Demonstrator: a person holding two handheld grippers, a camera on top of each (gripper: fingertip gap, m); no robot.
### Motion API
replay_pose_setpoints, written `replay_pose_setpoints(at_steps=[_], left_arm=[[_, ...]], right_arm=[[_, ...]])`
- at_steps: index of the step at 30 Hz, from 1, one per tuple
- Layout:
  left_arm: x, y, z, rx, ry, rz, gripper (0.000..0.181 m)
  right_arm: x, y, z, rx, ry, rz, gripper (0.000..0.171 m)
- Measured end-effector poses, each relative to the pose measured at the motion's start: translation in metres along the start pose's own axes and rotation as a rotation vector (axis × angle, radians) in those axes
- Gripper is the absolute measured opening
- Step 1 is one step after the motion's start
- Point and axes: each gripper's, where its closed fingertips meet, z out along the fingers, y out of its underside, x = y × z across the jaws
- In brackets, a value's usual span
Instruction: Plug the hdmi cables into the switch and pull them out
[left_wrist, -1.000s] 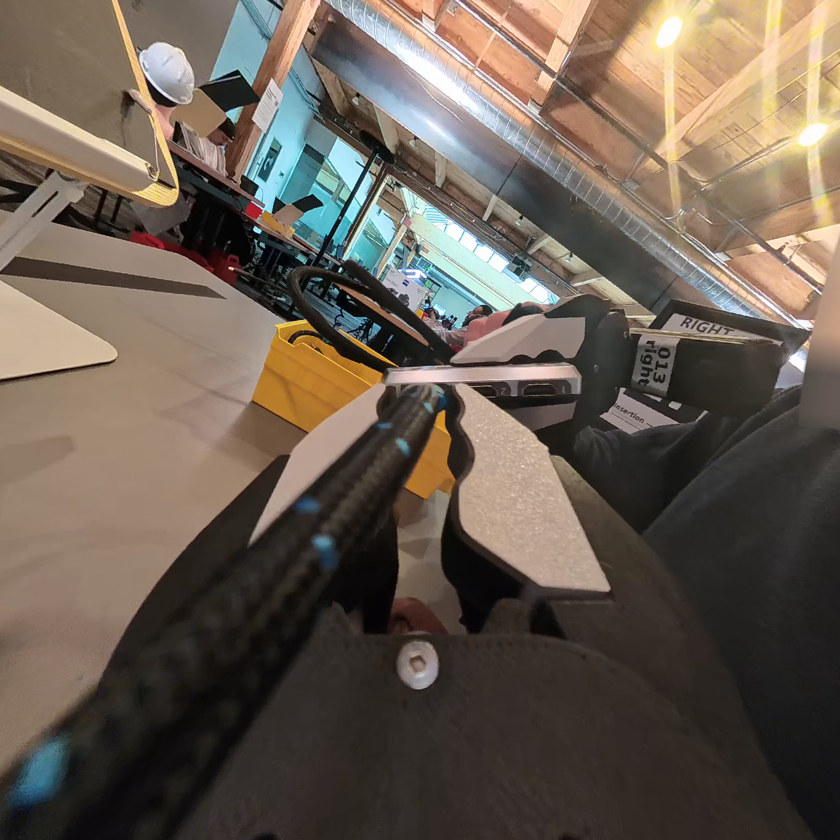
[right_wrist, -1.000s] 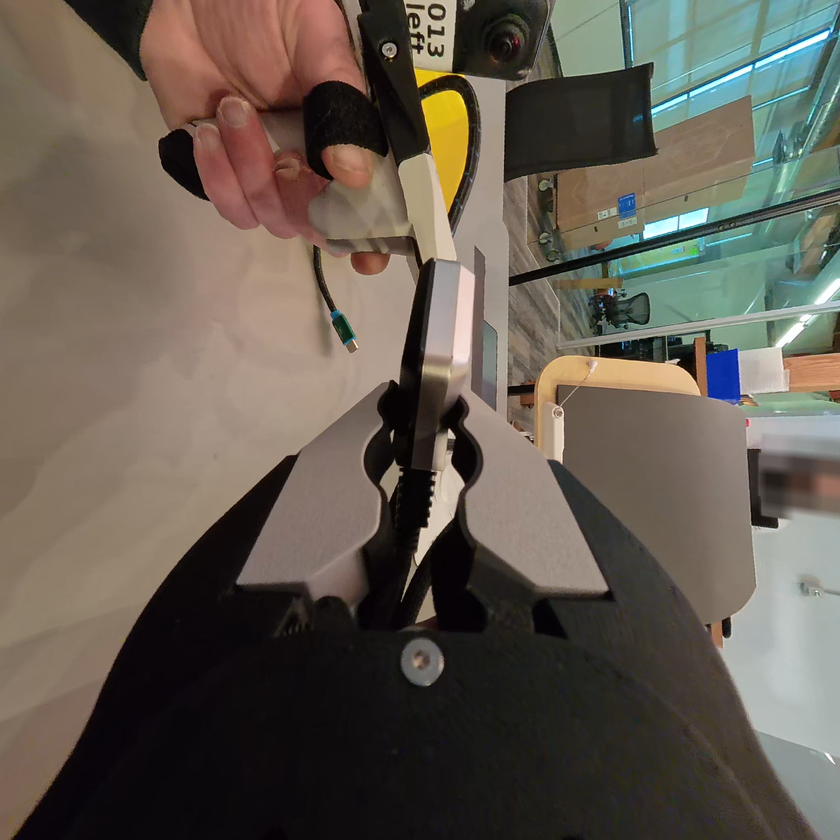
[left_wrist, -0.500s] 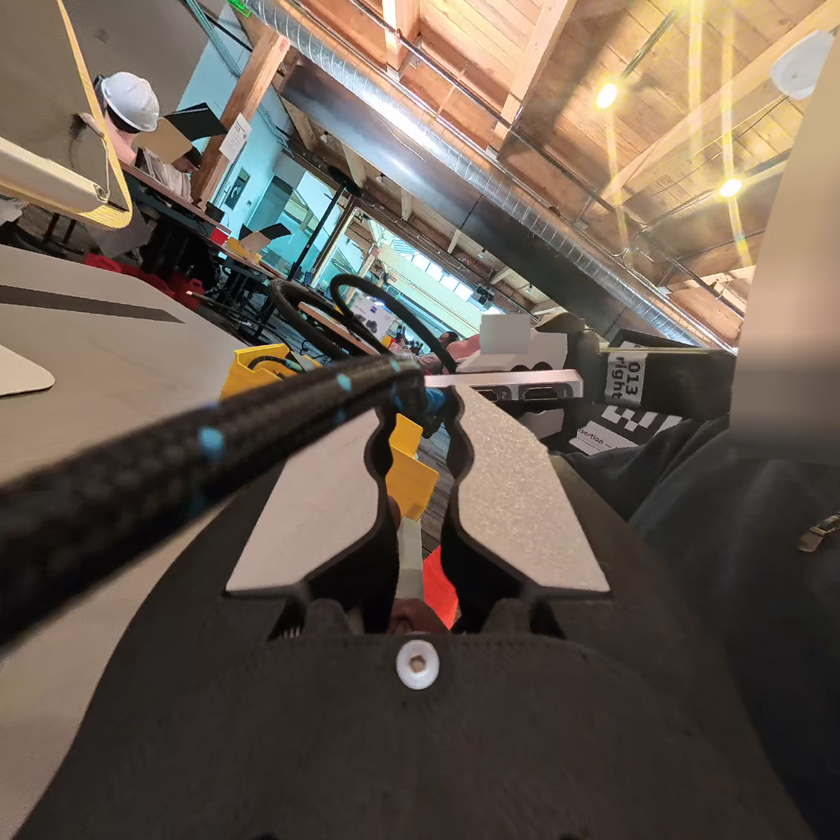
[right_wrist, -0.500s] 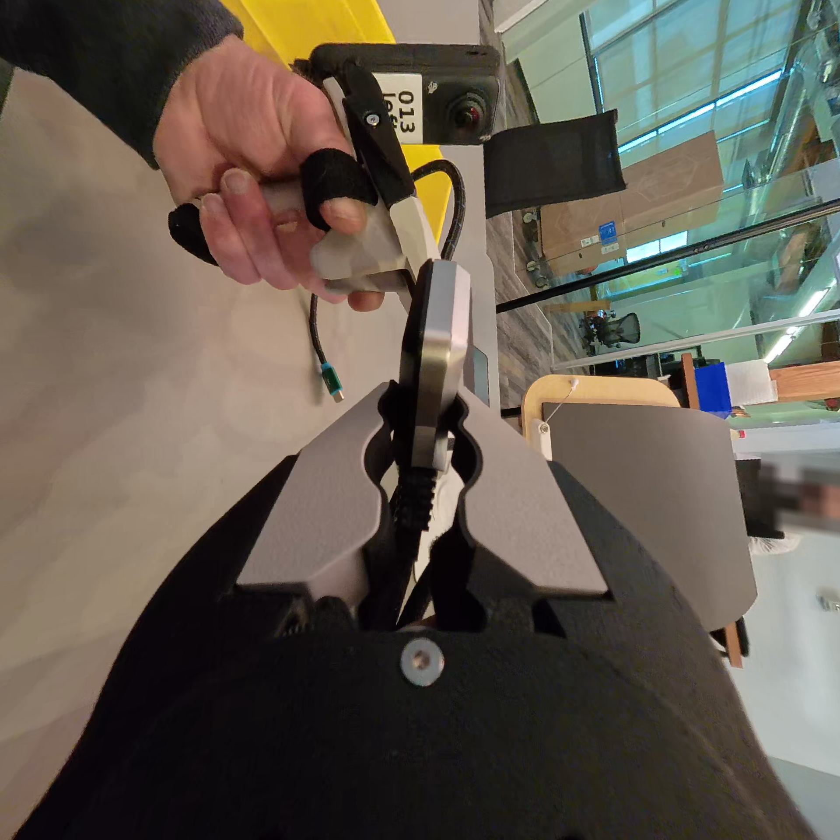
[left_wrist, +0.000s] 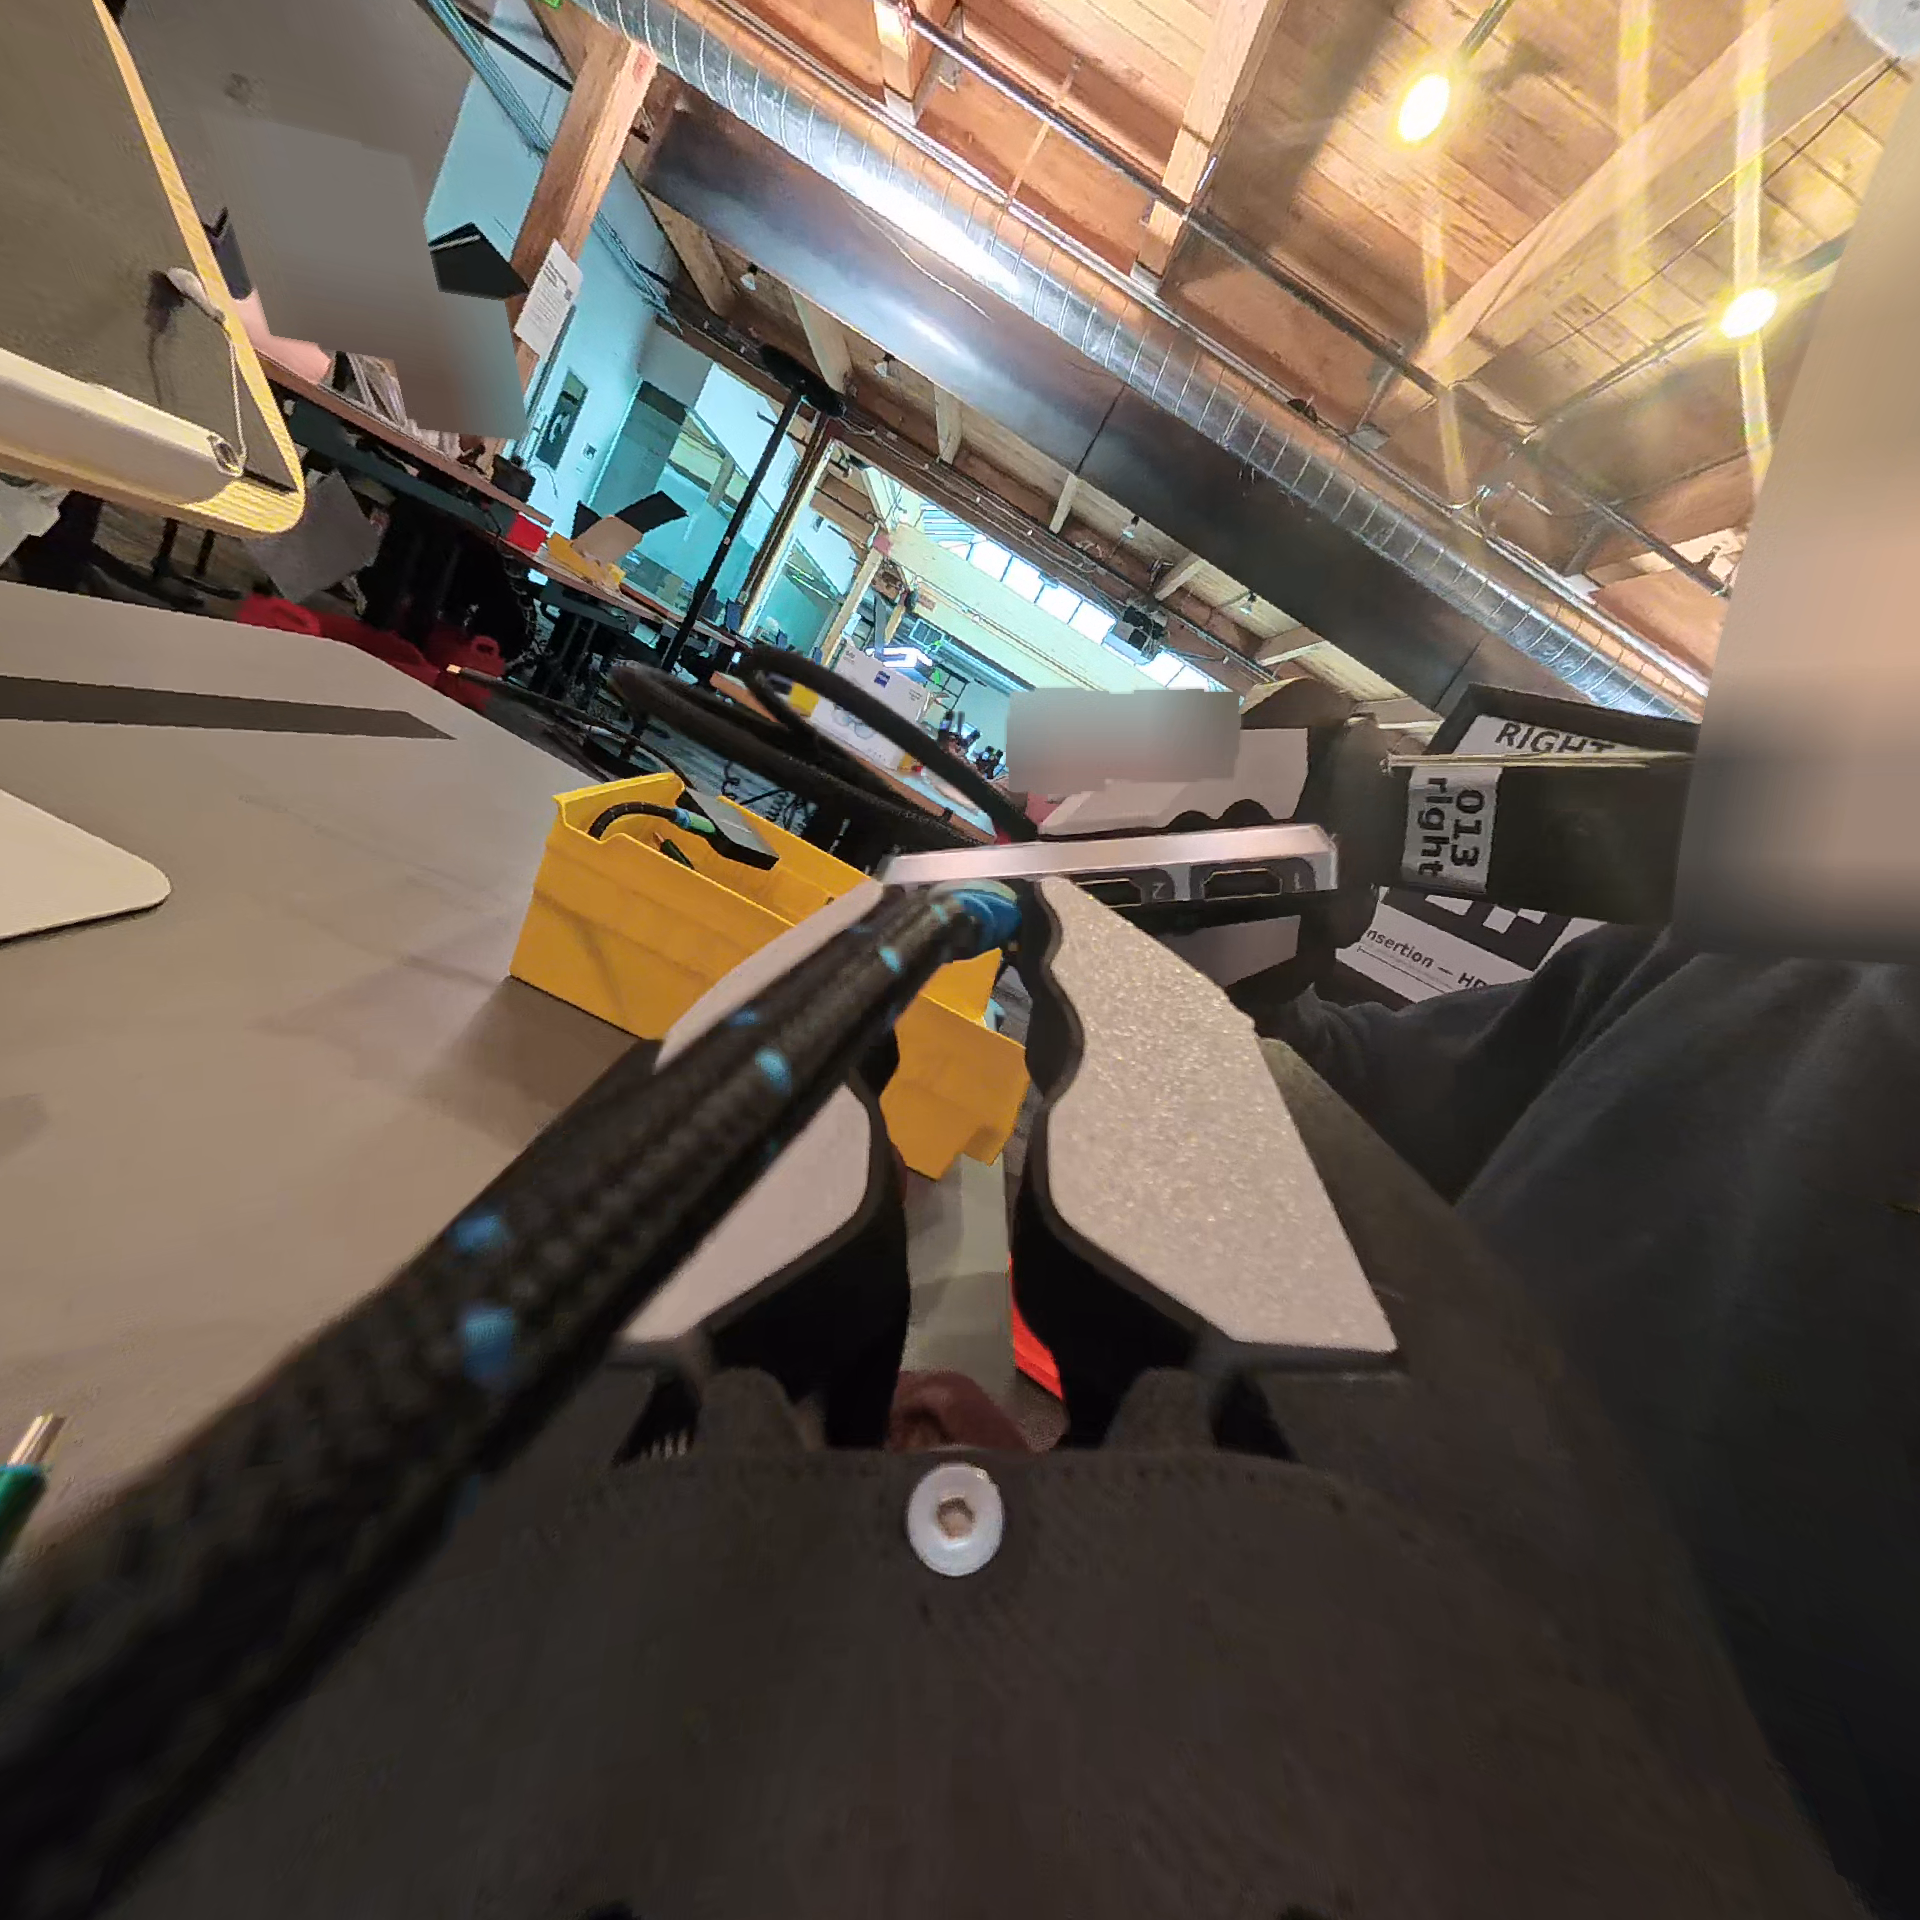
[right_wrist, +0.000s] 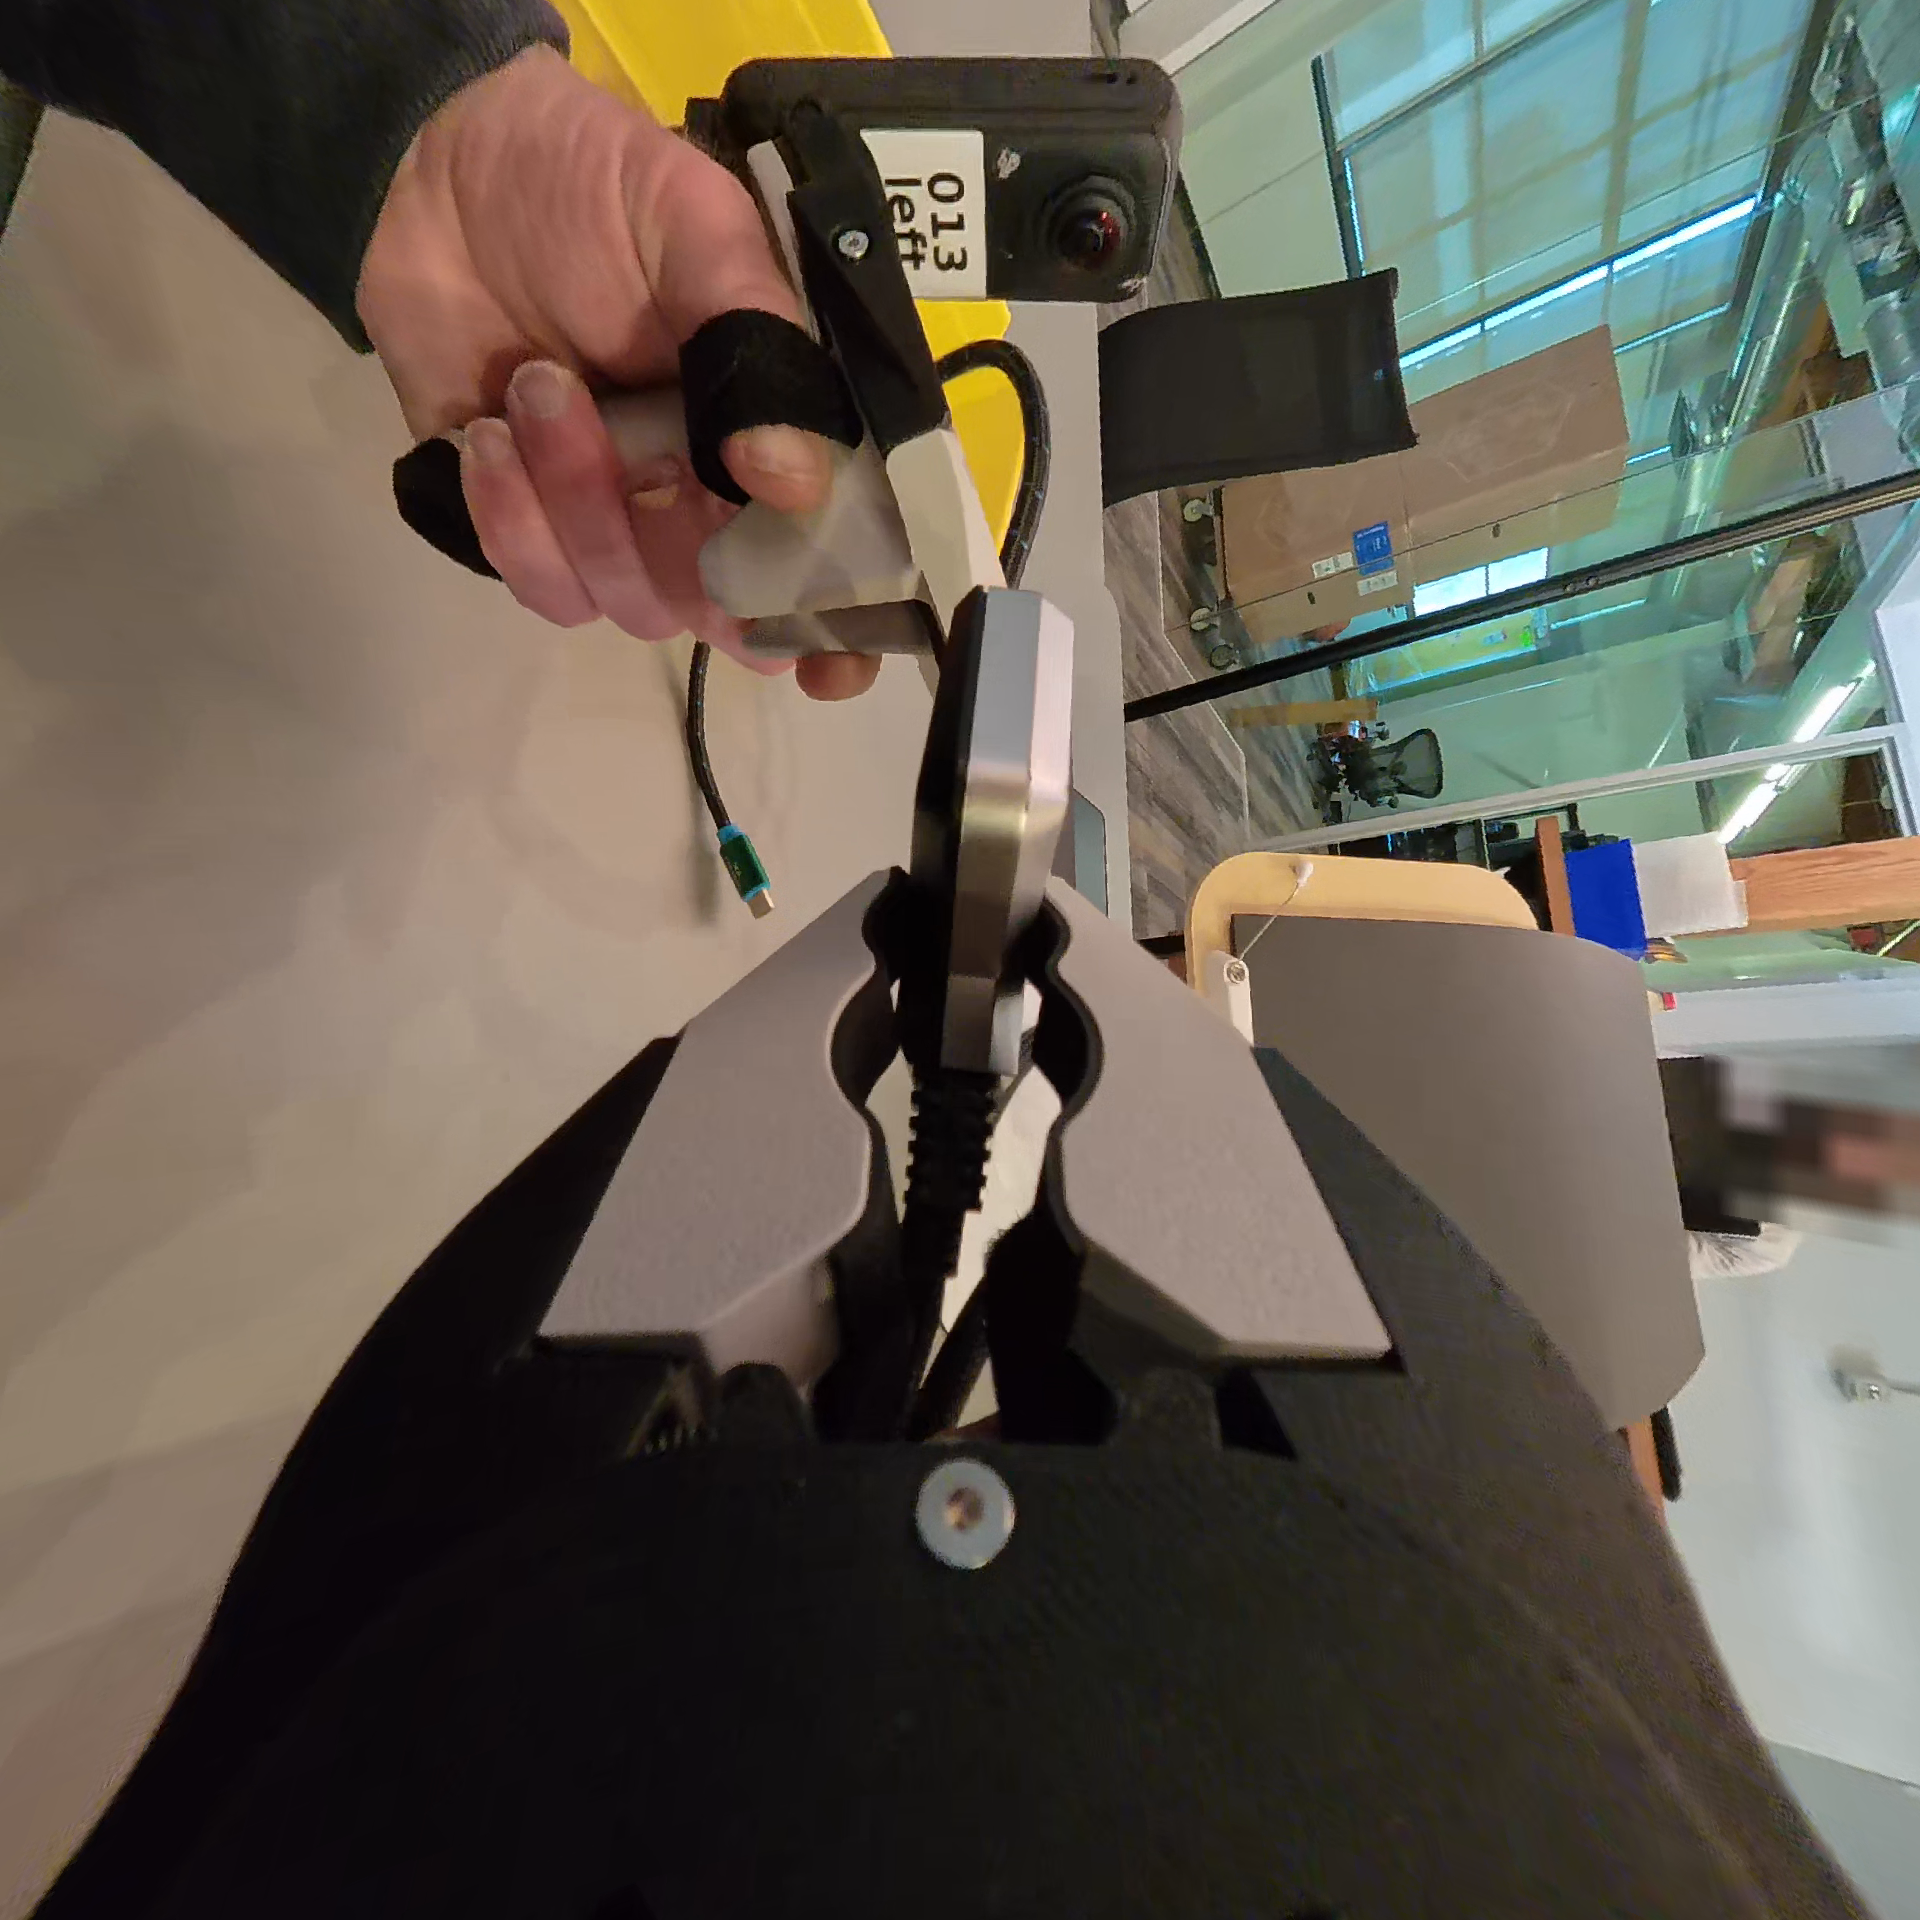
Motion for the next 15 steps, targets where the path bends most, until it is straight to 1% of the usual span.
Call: replay_pose_setpoints(at_steps=[3, 8, 12, 15], left_arm=[[-0.002, 0.000, 0.001, -0.013, -0.031, 0.051, 0.020], [-0.007, 0.002, 0.001, -0.012, -0.072, 0.060, 0.020], [-0.017, 0.008, -0.006, -0.020, -0.160, 0.045, 0.033], [-0.027, 0.020, -0.011, -0.058, -0.232, -0.007, 0.037]], right_arm=[[0.000, 0.006, 0.001, -0.028, -0.003, -0.019, 0.019], [0.000, 0.021, 0.005, -0.084, 0.007, -0.016, 0.020], [-0.001, 0.036, 0.006, -0.129, 0.003, 0.016, 0.020], [-0.001, 0.052, 0.010, -0.195, 0.012, 0.055, 0.020]])
